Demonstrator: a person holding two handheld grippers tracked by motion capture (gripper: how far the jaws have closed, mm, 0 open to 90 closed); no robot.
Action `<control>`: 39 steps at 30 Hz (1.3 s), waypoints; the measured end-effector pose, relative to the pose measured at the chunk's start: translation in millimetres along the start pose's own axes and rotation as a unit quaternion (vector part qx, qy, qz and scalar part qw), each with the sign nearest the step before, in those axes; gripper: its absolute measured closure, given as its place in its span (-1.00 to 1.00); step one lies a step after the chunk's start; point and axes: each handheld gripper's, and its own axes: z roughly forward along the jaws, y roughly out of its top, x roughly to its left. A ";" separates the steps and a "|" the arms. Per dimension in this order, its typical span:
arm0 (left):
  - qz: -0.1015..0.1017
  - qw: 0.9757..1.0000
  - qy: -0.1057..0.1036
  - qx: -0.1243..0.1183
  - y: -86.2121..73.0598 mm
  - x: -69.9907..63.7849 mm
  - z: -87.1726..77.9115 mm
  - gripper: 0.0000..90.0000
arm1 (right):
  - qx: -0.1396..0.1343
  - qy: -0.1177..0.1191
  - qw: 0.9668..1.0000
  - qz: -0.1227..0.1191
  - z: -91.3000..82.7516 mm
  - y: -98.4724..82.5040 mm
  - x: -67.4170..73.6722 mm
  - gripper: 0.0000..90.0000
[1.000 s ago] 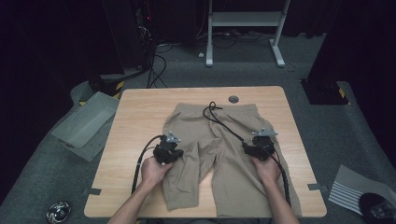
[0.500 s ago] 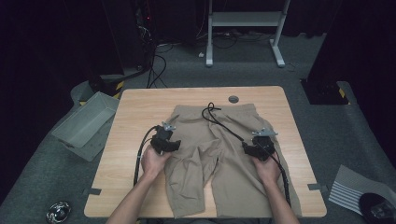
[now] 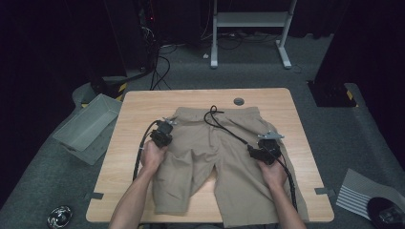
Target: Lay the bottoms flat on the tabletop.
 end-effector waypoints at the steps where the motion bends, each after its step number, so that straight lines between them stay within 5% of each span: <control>1: -0.011 1.000 -0.004 0.001 -1.2 3.8 -0.3 1.00 | 0.000 0.001 1.000 0.000 0.0 0.0 0.1 -0.13; 4: 0.008 1.000 -0.004 -0.005 -3.2 -1.6 -5.2 0.92 | 0.000 0.002 1.000 -0.002 0.0 0.0 0.5 -0.13; 7: 0.004 0.999 -0.031 -0.032 -1.6 -8.2 -9.4 0.39 | 0.000 0.003 1.000 -0.003 0.0 0.0 0.4 -0.13; 9: 0.013 0.999 -0.041 -0.031 1.4 -14.9 -8.0 0.24 | 0.000 0.002 1.000 -0.003 0.0 0.0 0.4 -0.13; 12: 0.041 0.999 -0.027 -0.022 3.7 -22.5 -2.1 0.43 | 0.000 0.002 1.000 -0.003 0.0 0.0 0.5 -0.13; 15: 0.038 0.999 -0.009 -0.020 5.4 -16.4 2.7 0.89 | 0.000 0.003 1.000 -0.004 0.1 0.0 0.3 -0.13; 19: 0.015 1.000 0.003 -0.003 7.1 -5.0 3.0 0.92 | 0.000 0.003 1.000 -0.005 0.1 0.0 0.4 -0.13; 24: -0.014 0.996 -0.069 -0.054 -9.1 -13.6 -15.6 0.23 | 0.000 0.004 1.000 -0.005 0.1 0.0 0.3 -0.13; 29: 0.006 0.994 -0.090 -0.053 -28.6 -33.3 -24.6 0.07 | 0.000 0.003 1.000 -0.005 0.1 0.0 0.3 -0.13; 32: 0.008 0.994 -0.087 -0.059 -34.5 -34.8 -19.9 0.22 | 0.000 0.004 1.000 -0.004 0.1 0.0 0.4 -0.13; 34: 0.004 0.994 -0.084 -0.064 -33.1 -31.7 -17.9 0.49 | -0.001 0.003 1.000 -0.005 0.2 0.0 0.4 -0.13; 39: 0.038 0.995 -0.058 -0.066 -16.6 -32.7 -7.4 0.95 | 0.000 0.004 1.000 -0.004 1.5 1.2 0.7 -0.13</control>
